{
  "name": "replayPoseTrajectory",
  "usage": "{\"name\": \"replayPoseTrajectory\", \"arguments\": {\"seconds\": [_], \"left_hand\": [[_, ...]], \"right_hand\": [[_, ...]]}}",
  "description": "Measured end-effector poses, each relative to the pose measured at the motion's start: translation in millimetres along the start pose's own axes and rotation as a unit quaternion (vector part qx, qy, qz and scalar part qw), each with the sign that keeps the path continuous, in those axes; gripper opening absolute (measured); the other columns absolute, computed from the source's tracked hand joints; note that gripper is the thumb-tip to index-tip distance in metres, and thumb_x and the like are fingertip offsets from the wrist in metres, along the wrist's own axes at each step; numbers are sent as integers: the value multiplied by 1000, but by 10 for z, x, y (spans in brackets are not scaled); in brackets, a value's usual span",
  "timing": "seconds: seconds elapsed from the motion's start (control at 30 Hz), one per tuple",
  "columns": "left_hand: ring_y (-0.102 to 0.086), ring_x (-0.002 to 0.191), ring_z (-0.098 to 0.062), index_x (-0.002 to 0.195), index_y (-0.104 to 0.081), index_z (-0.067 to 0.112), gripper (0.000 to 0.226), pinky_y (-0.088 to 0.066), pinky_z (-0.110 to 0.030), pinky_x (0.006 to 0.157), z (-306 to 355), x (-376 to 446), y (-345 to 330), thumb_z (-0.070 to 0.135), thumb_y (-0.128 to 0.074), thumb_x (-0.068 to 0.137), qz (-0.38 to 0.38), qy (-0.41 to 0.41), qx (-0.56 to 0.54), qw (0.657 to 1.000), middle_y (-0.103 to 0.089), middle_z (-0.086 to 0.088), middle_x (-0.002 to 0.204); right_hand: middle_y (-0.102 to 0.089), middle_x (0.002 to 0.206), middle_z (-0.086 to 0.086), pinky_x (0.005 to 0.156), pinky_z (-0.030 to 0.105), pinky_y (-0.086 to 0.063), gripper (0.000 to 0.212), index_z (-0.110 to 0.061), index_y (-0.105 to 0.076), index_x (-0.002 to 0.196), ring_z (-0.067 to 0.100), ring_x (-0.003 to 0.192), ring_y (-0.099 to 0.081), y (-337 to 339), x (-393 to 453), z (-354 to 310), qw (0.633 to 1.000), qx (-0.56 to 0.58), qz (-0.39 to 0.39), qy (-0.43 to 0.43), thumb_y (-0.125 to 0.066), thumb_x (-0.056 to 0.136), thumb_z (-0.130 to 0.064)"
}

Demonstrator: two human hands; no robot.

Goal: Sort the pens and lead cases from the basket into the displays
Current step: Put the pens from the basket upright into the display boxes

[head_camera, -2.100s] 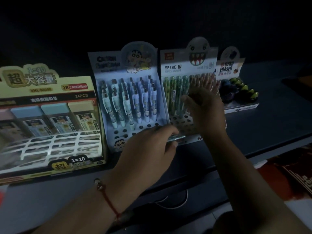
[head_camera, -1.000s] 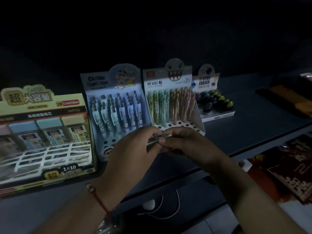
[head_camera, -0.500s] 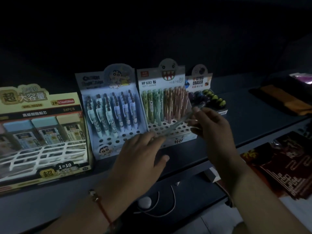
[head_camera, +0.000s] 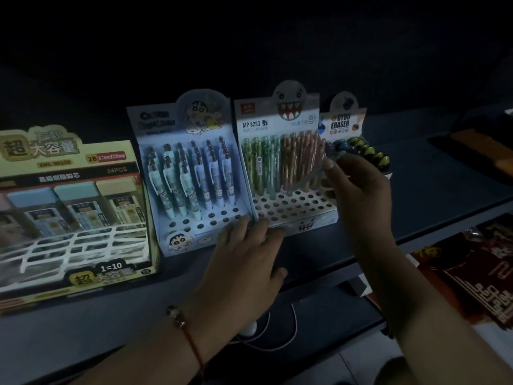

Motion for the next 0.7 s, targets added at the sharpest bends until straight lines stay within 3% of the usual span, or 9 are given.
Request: {"name": "replayPoseTrajectory", "arguments": {"seconds": [0.07, 0.17, 0.33, 0.4, 0.53, 0.63, 0.7], "left_hand": [[-38, 134, -32, 139, -47, 23, 64, -34, -48, 109, -11, 11, -30, 50, -65, 83, 14, -3, 7, 1000, -48, -1, 141], [-42, 130, -31, 134, -49, 22, 64, -38, -47, 106, 3, 19, -47, 49, -66, 79, 32, -6, 2, 999, -51, -1, 135], [-38, 133, -31, 136, -48, 22, 63, -34, -47, 108, 4, 19, -72, 51, -63, 82, 35, -13, 4, 999, -46, -2, 140], [-30, 139, -30, 141, -42, 24, 64, -28, -46, 113, -1, 17, -84, 50, -60, 85, 34, -14, -7, 999, -39, -1, 147], [-25, 142, -30, 144, -38, 26, 65, -26, -45, 113, -5, 5, -80, 51, -58, 87, 28, -11, -12, 999, -34, 0, 150], [-9, 146, -28, 145, -32, 28, 63, -18, -43, 116, -4, 5, -84, 51, -54, 91, 22, -10, -30, 999, -20, 2, 155], [-6, 146, -29, 144, -34, 27, 61, -16, -44, 116, 0, -1, -92, 51, -53, 91, 16, -13, -28, 999, -17, 1, 155]], "right_hand": [[-72, 86, 2, 64, 26, -55, 12, -18, -71, 96, 17, 78, -69, -55, 27, 43, 1000, -20, -12, 13, -60, 99, -23], [-70, 81, 0, 58, 20, -49, 17, -10, -70, 96, 5, 71, -66, -144, 60, 111, 998, -52, -25, 31, -61, 98, -23], [-72, 83, -2, 73, 48, -57, 22, -14, -71, 95, 13, 79, -70, -295, 115, 244, 993, -107, -47, 32, -62, 97, -34], [-71, 77, 0, 70, 51, -56, 24, -14, -70, 88, 18, 73, -69, -345, 135, 251, 992, -111, -47, 48, -61, 97, -34], [-68, 72, -3, 59, 41, -53, 22, -17, -70, 85, 12, 65, -63, -429, 178, 240, 989, -134, -24, 65, -62, 96, -35], [-62, 68, -10, 53, 29, -42, 22, -24, -68, 84, 3, 59, -55, -507, 206, 245, 980, -174, -31, 86, -61, 96, -40], [-56, 61, -11, 51, 30, -40, 24, -30, -61, 76, 4, 54, -51, -565, 218, 222, 974, -200, -35, 104, -58, 97, -40]]}}
Point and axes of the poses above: each hand's wrist, its own x-axis towards the middle knuckle, its own y-axis out of the back of the hand, z = x × y, the point moved 3 cm from there along x, towards the middle knuckle
